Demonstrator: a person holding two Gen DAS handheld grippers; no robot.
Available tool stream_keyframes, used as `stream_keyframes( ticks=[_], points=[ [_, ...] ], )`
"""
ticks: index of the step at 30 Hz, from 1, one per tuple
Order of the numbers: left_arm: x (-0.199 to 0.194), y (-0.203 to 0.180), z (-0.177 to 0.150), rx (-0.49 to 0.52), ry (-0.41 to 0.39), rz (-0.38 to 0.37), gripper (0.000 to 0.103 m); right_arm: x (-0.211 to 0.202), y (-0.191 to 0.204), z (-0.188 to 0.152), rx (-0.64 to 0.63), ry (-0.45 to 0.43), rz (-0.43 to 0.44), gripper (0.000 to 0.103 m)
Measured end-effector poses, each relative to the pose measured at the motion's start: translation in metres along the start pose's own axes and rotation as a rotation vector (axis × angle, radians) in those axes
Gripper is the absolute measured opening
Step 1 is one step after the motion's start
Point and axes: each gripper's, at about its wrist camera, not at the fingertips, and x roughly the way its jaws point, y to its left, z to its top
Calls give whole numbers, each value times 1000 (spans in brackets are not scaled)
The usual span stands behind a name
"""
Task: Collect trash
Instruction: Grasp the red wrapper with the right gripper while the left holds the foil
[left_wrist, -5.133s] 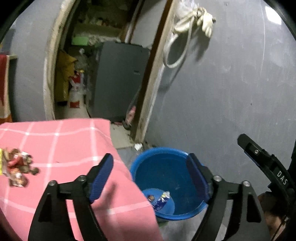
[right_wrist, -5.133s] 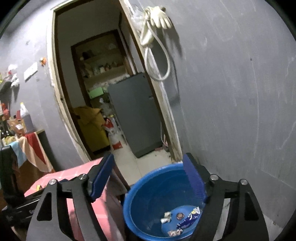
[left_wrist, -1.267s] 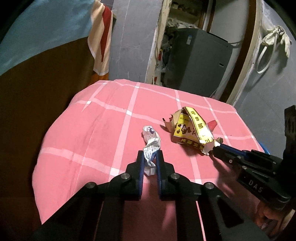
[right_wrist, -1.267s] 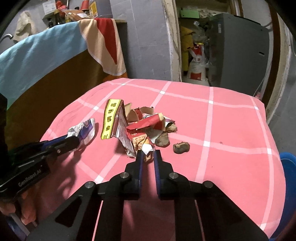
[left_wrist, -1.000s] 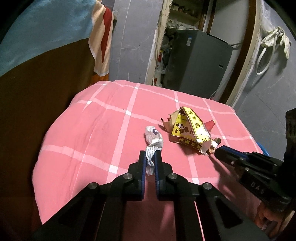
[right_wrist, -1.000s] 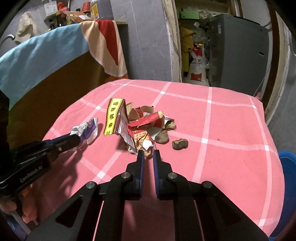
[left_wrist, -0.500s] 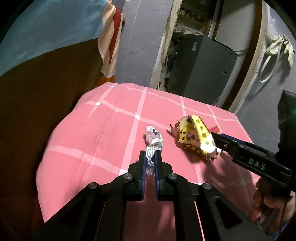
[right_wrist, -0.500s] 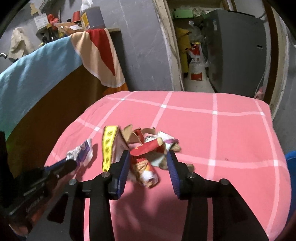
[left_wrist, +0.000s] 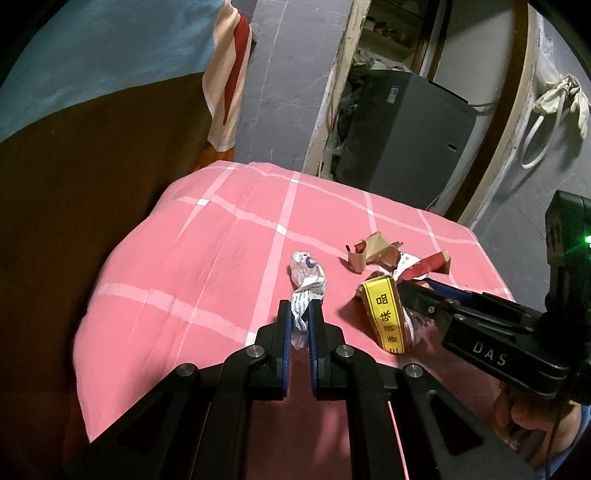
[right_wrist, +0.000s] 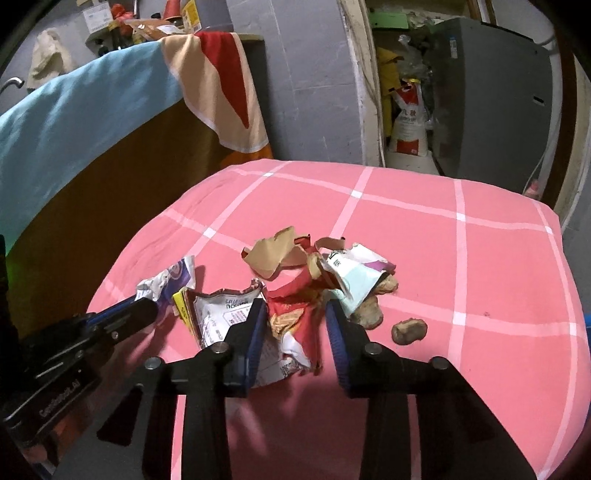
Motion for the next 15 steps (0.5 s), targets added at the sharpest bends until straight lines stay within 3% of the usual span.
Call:
stream_keyframes(
  ticks=[1,10,15],
  points=[
    [0,0,0,0,0,0,6,-1,1,-1,-6,-3,1,25],
    [-13,-9,-7,8,-41,-10,6,-25,1,-18,-6,-64,10,23],
    [-36,-17,-9,-11,-121,-19,6,-59,-1,-25,-13,-152,11,23]
  ],
)
